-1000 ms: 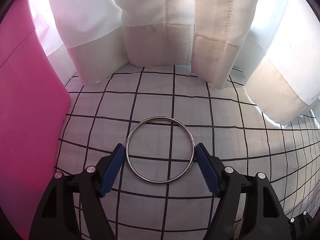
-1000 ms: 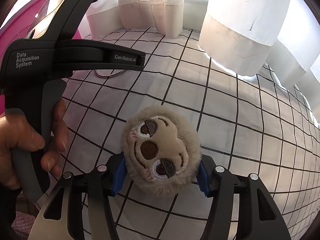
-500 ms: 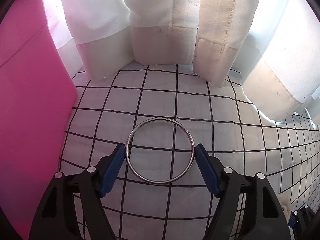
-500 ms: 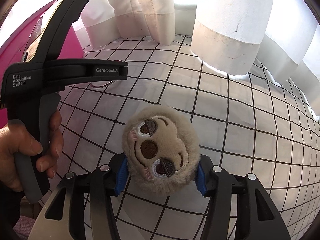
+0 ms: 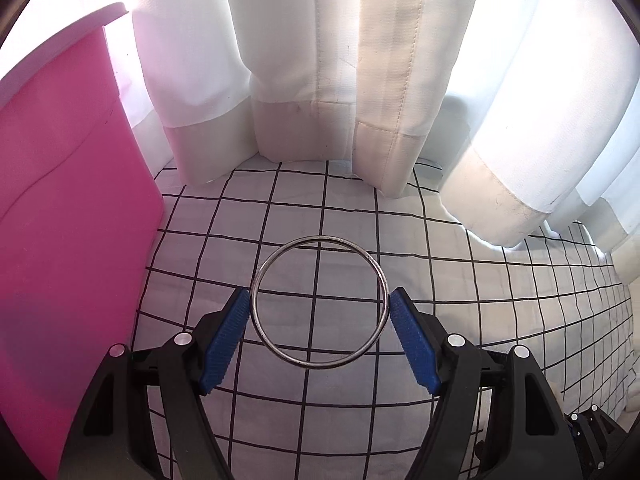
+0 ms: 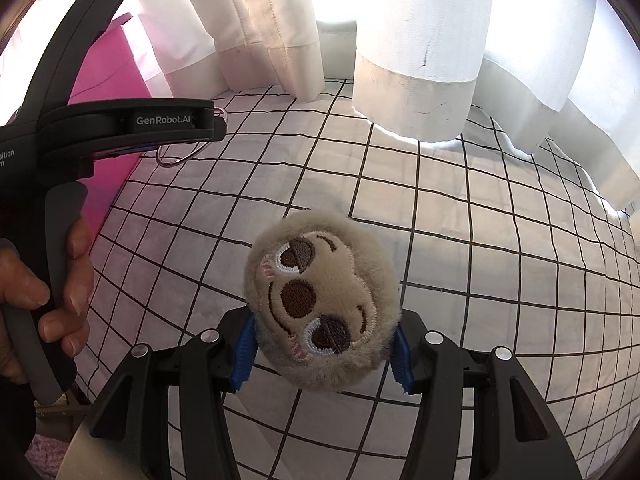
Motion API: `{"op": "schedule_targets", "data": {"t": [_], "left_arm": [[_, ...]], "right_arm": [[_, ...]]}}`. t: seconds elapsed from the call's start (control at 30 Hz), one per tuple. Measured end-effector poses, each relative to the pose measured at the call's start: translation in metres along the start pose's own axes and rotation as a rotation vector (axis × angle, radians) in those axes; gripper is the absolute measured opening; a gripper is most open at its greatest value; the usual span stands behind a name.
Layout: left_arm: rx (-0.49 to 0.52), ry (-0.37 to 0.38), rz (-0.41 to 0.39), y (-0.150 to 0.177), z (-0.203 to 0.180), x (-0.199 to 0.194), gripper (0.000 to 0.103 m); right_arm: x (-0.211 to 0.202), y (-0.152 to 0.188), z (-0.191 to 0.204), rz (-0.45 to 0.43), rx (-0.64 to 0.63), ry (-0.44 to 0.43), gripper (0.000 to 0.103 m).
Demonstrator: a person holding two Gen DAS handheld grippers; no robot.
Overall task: Organize jewelry
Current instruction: 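Lift the sloth and bangle and carry them over the pink tub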
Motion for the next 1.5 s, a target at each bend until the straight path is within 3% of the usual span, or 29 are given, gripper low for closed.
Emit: {"op": "schedule_targets", "data": {"t": [0.37, 0.57, 0.73, 0.93, 1.1, 1.33, 1.5], "left_arm": [[-0.010, 0.042, -0.083, -0.030, -0.020, -0.043, 0.070], [-0.025, 0.049, -0.169, -0.065, -0.021, -0.086, 0.070], [-0.055, 0.014, -0.257, -0.098, 0.000, -0.132, 0.070], [-0.111, -0.128, -0.325, -0.122, 0.068, -0.188, 0.070], [-0.178, -0.273, -0.319, -0.113, 0.144, -0.219, 0.070], [-0.285, -0.435, -0.218, -0.074, 0.233, -0.220, 0.070], [-0.335, -0.455, -0.134, -0.046, 0.260, -0.202, 0.071]], "right_arm": [[-0.033, -0.011, -0.015, -0.058, 0.013, 0.029, 0.052], [-0.064, -0.041, -0.013, -0.132, -0.011, 0.028, 0.052], [-0.087, -0.080, 0.007, -0.204, -0.061, -0.009, 0.052], [-0.097, -0.134, 0.066, -0.289, -0.141, -0.125, 0.052], [-0.091, -0.169, 0.137, -0.317, -0.207, -0.261, 0.052], [-0.060, -0.192, 0.234, -0.266, -0.310, -0.392, 0.052], [-0.024, -0.198, 0.286, -0.184, -0.377, -0.420, 0.052]]}}
Point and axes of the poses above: each gripper's, at about its wrist camera, not at the fingertips, and x roughly the way its jaws point, z to its left, y to its underside, the point moved 6 cm from there along x, roughly the way its jaws point, and after that the axes turned 14 degrees about -z, right-handed, at the moved point
